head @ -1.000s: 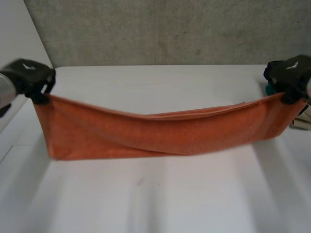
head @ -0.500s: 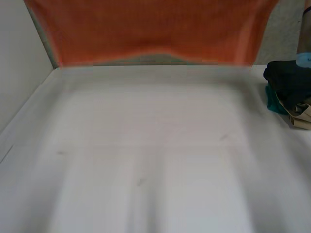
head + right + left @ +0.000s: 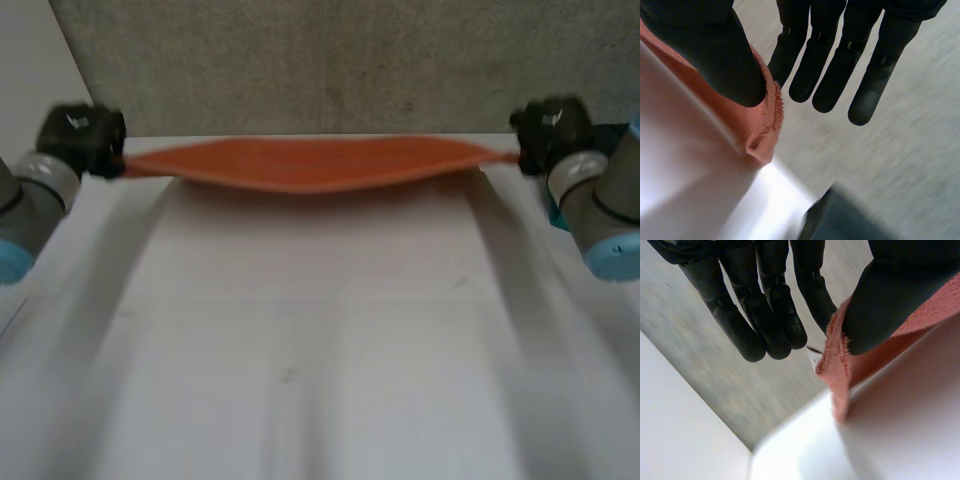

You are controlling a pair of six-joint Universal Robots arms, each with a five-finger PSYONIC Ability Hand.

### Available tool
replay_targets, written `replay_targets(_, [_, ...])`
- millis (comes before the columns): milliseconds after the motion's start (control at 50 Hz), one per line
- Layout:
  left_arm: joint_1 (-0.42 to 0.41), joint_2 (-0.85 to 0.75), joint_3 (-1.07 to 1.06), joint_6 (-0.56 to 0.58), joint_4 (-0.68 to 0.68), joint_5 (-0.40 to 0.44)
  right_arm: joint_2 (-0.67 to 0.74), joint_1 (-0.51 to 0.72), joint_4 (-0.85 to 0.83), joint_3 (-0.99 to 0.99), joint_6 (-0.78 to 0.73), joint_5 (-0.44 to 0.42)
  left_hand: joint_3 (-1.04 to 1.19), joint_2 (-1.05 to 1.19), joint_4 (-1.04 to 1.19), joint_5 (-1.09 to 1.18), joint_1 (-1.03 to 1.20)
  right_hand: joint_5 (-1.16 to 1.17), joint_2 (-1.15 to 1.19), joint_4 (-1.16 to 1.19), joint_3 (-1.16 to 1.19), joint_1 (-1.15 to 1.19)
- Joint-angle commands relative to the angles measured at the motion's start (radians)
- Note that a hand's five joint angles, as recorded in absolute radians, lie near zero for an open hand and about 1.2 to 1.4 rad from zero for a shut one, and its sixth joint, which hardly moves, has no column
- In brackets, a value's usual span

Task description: Fold the laundry.

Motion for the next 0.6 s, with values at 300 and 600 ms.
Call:
replay_targets(300, [0.137,0.315,-0.474,0.749,-0.722,0.069,-0.351,-0.168,0.646,0.496,-0.675,-0.039,0.205,0.197,0.198,0.251,0.210,0.244,0.212,0.194,0.203,0.241])
replay_targets(600, [-0.024,0.126,-0.079,0.384,-0.491,0.042,-0.143,-0.080,0.333,0.222,-0.372,-0.037,0.205,0.197,0.198,0.251,0.210,0.244,0.212,0.194,0.203,0.241])
